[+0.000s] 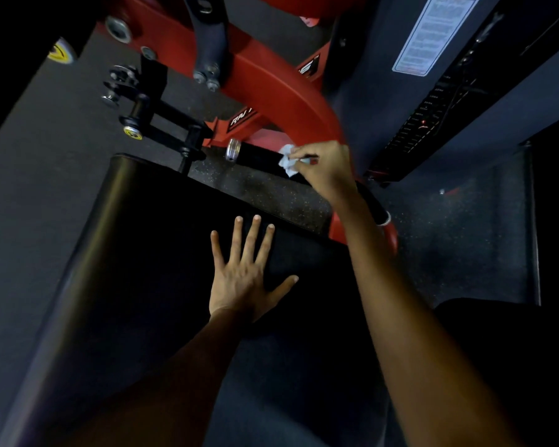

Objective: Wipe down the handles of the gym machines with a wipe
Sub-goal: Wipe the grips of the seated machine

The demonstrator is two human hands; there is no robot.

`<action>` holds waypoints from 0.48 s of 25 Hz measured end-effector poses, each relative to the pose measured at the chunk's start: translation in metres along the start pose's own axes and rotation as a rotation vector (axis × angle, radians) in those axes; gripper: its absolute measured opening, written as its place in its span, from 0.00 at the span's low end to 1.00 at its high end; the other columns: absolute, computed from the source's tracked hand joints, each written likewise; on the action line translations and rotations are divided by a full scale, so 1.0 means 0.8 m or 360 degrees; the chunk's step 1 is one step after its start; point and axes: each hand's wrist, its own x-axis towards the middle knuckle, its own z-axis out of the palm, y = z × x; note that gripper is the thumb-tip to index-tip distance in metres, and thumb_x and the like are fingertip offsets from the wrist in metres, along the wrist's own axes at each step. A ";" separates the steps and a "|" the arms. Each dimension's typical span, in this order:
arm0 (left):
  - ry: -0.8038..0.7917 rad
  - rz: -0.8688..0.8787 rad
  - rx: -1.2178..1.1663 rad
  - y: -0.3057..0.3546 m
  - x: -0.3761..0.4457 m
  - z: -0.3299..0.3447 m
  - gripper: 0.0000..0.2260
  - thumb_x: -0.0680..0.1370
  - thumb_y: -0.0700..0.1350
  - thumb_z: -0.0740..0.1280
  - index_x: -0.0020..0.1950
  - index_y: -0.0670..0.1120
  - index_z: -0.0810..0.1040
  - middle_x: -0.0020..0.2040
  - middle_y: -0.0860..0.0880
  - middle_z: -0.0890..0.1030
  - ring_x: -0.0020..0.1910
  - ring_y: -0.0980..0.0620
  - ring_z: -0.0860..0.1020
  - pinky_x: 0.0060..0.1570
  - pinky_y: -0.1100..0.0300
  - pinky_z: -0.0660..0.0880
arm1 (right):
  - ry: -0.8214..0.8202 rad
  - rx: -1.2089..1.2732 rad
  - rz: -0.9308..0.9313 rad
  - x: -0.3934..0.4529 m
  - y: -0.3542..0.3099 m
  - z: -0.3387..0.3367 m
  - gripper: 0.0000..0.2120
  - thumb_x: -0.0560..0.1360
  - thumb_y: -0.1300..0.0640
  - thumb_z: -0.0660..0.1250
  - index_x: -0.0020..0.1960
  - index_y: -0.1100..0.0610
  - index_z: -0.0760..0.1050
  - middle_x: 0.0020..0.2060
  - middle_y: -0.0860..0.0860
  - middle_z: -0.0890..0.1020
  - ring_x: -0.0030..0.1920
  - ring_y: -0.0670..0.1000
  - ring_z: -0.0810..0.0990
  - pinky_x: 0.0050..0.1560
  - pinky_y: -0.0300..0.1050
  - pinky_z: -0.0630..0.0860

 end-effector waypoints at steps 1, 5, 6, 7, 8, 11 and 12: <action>-0.0002 -0.0007 0.0005 0.000 0.000 0.000 0.41 0.72 0.72 0.51 0.76 0.46 0.60 0.77 0.44 0.59 0.76 0.41 0.53 0.69 0.36 0.45 | 0.0011 0.0019 -0.0004 0.003 -0.015 0.010 0.07 0.68 0.67 0.72 0.46 0.64 0.83 0.45 0.56 0.84 0.42 0.40 0.80 0.47 0.33 0.77; -0.0030 -0.0006 0.0050 0.000 0.000 -0.002 0.41 0.72 0.72 0.45 0.77 0.48 0.56 0.77 0.45 0.56 0.76 0.42 0.51 0.70 0.36 0.43 | -0.0227 -0.0070 -0.0352 0.015 -0.077 0.080 0.07 0.67 0.72 0.65 0.38 0.65 0.81 0.38 0.58 0.84 0.41 0.59 0.81 0.49 0.52 0.76; -0.0026 -0.0006 0.0054 -0.001 0.000 -0.002 0.41 0.72 0.72 0.44 0.77 0.48 0.54 0.78 0.45 0.55 0.76 0.43 0.50 0.70 0.36 0.42 | -0.0169 -0.0116 -0.0451 0.015 -0.071 0.086 0.09 0.66 0.72 0.63 0.37 0.65 0.81 0.37 0.58 0.83 0.40 0.59 0.81 0.48 0.51 0.76; -0.0018 -0.0011 0.0060 0.000 -0.001 -0.002 0.41 0.72 0.72 0.45 0.77 0.48 0.54 0.78 0.45 0.55 0.77 0.43 0.50 0.70 0.36 0.43 | -0.0071 -0.0123 -0.0511 0.013 -0.063 0.081 0.09 0.65 0.72 0.63 0.37 0.65 0.81 0.36 0.58 0.83 0.40 0.59 0.82 0.45 0.50 0.78; -0.0013 -0.0020 0.0073 0.000 -0.001 -0.001 0.41 0.72 0.73 0.45 0.77 0.49 0.54 0.78 0.45 0.55 0.77 0.43 0.49 0.70 0.36 0.43 | -0.0008 -0.0105 -0.0508 0.010 -0.048 0.075 0.09 0.65 0.73 0.64 0.38 0.65 0.82 0.38 0.59 0.83 0.40 0.58 0.82 0.45 0.48 0.78; -0.0022 -0.0035 0.0130 0.001 -0.001 0.000 0.41 0.72 0.74 0.46 0.77 0.49 0.52 0.78 0.46 0.53 0.77 0.43 0.48 0.71 0.36 0.42 | 0.0105 -0.0197 -0.0441 -0.002 -0.005 0.047 0.11 0.65 0.75 0.68 0.45 0.67 0.82 0.45 0.61 0.84 0.46 0.55 0.84 0.52 0.39 0.77; -0.0027 -0.0037 0.0138 0.001 -0.002 -0.001 0.41 0.72 0.74 0.45 0.77 0.49 0.51 0.78 0.46 0.52 0.77 0.43 0.47 0.71 0.36 0.41 | 0.0119 -0.0218 -0.0477 -0.007 0.010 0.035 0.11 0.65 0.76 0.68 0.45 0.68 0.81 0.45 0.61 0.84 0.46 0.55 0.84 0.53 0.38 0.76</action>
